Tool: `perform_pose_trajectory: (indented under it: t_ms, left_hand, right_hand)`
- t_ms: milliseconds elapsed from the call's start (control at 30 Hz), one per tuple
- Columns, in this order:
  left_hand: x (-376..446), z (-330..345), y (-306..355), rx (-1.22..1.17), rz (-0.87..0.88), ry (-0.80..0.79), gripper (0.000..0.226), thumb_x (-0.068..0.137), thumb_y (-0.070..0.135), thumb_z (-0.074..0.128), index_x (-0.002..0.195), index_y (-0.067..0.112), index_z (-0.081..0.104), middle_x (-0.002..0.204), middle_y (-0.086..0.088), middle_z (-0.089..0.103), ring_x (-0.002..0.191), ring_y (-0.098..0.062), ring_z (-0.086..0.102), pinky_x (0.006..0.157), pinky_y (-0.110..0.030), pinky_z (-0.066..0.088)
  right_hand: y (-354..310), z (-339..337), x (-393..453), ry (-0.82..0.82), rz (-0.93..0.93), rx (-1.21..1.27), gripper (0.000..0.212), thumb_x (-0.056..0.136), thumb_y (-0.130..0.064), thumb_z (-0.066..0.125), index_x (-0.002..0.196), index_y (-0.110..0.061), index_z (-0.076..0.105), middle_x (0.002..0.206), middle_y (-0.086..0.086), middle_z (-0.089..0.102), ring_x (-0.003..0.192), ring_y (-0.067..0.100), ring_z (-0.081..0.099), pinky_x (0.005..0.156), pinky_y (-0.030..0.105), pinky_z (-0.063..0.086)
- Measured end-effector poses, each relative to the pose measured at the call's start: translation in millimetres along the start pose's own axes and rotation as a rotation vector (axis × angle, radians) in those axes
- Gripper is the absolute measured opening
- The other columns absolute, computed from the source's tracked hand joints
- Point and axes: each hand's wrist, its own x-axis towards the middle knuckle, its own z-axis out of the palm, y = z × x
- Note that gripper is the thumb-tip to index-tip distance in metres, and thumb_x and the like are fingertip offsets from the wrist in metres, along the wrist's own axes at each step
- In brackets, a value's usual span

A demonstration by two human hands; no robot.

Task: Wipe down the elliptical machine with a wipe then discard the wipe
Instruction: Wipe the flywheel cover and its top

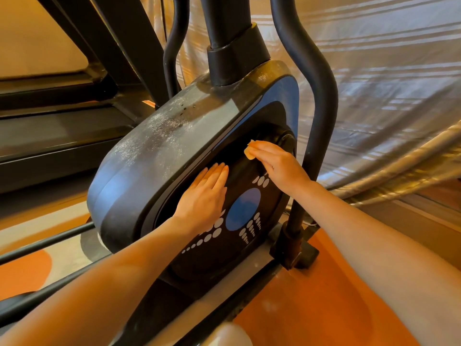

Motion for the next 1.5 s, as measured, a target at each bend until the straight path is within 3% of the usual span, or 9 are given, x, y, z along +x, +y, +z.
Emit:
perform_pose_trajectory:
  t_ms: [233, 400, 567, 700, 867, 1000, 1200, 1300, 1500]
  left_hand:
    - [-20.1, -24.0, 4.5, 0.025, -0.040, -0.005, 0.054, 0.108, 0.031, 0.025, 0.157, 0.013, 0.011, 0.165, -0.004, 0.010, 0.152, -0.017, 0.002, 0.115, -0.024, -0.015]
    - [-40.8, -44.8, 1.3, 0.088, -0.073, -0.021, 0.056, 0.108, 0.035, 0.026, 0.157, 0.013, 0.015, 0.164, -0.005, 0.014, 0.152, -0.019, 0.005, 0.119, -0.028, -0.009]
    - [-60.5, -67.4, -3.8, 0.137, -0.094, -0.026, 0.052, 0.105, 0.032, 0.041, 0.150, 0.007, 0.038, 0.156, -0.012, 0.036, 0.147, -0.028, 0.028, 0.120, -0.036, 0.009]
    - [-77.6, -80.8, -8.9, 0.165, -0.147, -0.039, 0.050, 0.103, 0.031, 0.046, 0.147, 0.006, 0.043, 0.154, -0.013, 0.040, 0.146, -0.029, 0.032, 0.120, -0.038, 0.014]
    - [-100.2, -92.0, -19.2, 0.202, -0.223, -0.057, 0.050, 0.103, 0.032, 0.047, 0.145, 0.005, 0.045, 0.150, -0.013, 0.045, 0.143, -0.031, 0.037, 0.120, -0.043, 0.022]
    - [-115.5, -96.1, -27.4, 0.228, -0.277, -0.043, 0.046, 0.101, 0.028, 0.051, 0.139, 0.002, 0.052, 0.143, -0.016, 0.053, 0.136, -0.034, 0.046, 0.115, -0.046, 0.030]
    - [-132.4, -97.1, -39.5, 0.233, -0.377, -0.066, 0.053, 0.105, 0.036, 0.039, 0.147, 0.005, 0.041, 0.154, -0.014, 0.040, 0.145, -0.029, 0.032, 0.118, -0.037, 0.013]
    - [-135.5, -97.4, -49.0, 0.215, -0.422, -0.071, 0.058, 0.105, 0.040, 0.026, 0.153, 0.007, 0.030, 0.160, -0.011, 0.029, 0.150, -0.025, 0.021, 0.120, -0.034, 0.004]
    - [-144.8, -96.3, -62.9, 0.235, -0.523, -0.116, 0.058, 0.106, 0.041, 0.030, 0.155, 0.010, 0.025, 0.162, -0.009, 0.024, 0.151, -0.025, 0.016, 0.122, -0.036, 0.005]
  right_hand:
    - [-17.7, -7.4, 1.8, -0.072, 0.019, -0.040, 0.034, 0.095, 0.005, 0.054, 0.128, 0.002, 0.059, 0.131, 0.020, 0.058, 0.129, 0.033, 0.050, 0.108, 0.040, 0.040]
    - [-44.5, -11.8, -1.2, -0.108, -0.052, -0.044, 0.029, 0.097, 0.003, 0.051, 0.124, 0.005, 0.061, 0.126, 0.022, 0.059, 0.124, 0.035, 0.051, 0.104, 0.032, 0.035]
    - [-69.2, -10.8, 0.1, -0.098, -0.149, -0.020, 0.025, 0.095, 0.003, 0.052, 0.117, 0.003, 0.064, 0.110, 0.017, 0.063, 0.107, 0.032, 0.057, 0.094, 0.040, 0.048]
    - [-86.7, -0.1, 3.7, -0.073, -0.178, 0.014, 0.022, 0.097, -0.001, 0.051, 0.114, 0.001, 0.065, 0.106, 0.014, 0.062, 0.102, 0.028, 0.056, 0.088, 0.036, 0.049]
    - [-108.7, 18.8, 7.6, -0.086, -0.188, 0.103, 0.021, 0.098, -0.003, 0.051, 0.113, -0.001, 0.064, 0.105, 0.010, 0.060, 0.100, 0.022, 0.054, 0.086, 0.027, 0.046]
    - [-125.5, 30.8, 13.0, -0.090, -0.232, 0.141, 0.021, 0.096, -0.002, 0.052, 0.113, 0.000, 0.064, 0.106, 0.011, 0.060, 0.102, 0.023, 0.054, 0.089, 0.032, 0.049]
    - [-144.0, 40.3, 32.0, -0.089, -0.351, 0.133, 0.019, 0.095, -0.003, 0.051, 0.108, 0.001, 0.064, 0.102, 0.012, 0.060, 0.097, 0.030, 0.055, 0.074, 0.048, 0.054]
    - [-152.0, 45.9, 45.7, -0.067, -0.414, 0.122, 0.019, 0.092, 0.001, 0.054, 0.106, 0.001, 0.066, 0.100, 0.014, 0.061, 0.094, 0.033, 0.056, 0.068, 0.049, 0.055]
    - [-168.3, 58.4, 65.7, 0.027, -0.438, 0.101, 0.019, 0.087, 0.005, 0.058, 0.103, 0.002, 0.067, 0.097, 0.016, 0.062, 0.090, 0.035, 0.059, 0.066, 0.048, 0.056]
